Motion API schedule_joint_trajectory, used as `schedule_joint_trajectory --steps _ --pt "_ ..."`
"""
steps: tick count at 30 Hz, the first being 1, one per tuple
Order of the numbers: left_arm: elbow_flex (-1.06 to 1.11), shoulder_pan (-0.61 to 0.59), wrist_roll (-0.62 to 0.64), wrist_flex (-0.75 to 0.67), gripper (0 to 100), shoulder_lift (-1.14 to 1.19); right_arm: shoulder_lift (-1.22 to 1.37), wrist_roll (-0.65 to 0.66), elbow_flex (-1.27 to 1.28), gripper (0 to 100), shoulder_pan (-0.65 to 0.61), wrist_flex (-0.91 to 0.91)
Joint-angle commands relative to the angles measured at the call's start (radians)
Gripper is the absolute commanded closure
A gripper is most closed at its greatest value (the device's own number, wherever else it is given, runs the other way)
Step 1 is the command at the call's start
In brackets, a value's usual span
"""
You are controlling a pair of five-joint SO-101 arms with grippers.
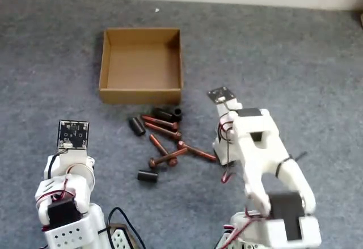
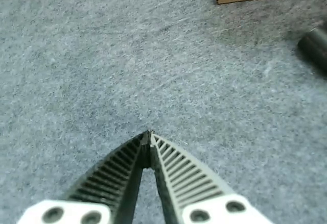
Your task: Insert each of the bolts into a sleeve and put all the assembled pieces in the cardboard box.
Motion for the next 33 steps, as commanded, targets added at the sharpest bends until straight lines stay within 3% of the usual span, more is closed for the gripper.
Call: schedule_joint_trajectory --steps 1,8,11,18,29,33 --pt "-0.027 -0.005 -0.011 -0.026 99 -0.004 -0.245 -0.041 0.058 99.4 -0.019 0.025" --pt "-0.064 0.012 -0.011 -0.021 95 0.001 -0.585 -0.216 0.208 99.4 -0.018 0.022" --pt "-0.13 0.053 -0.012 -0.006 89 0.004 -0.645 -0.302 0.274 99.4 -0.016 -0.027" --pt "-0.32 0.2 -0.124 0.097 91 0.03 -0.684 -0.433 0.414 99.4 0.05 -0.185" --pt "-0.704 0.516 -0.313 0.091 90 0.691 -0.684 -0.505 0.433 99.4 0.245 -0.243" --pt "-0.826 0.602 -0.359 0.044 85 0.923 -0.684 -0.505 0.433 99.4 0.26 -0.245"
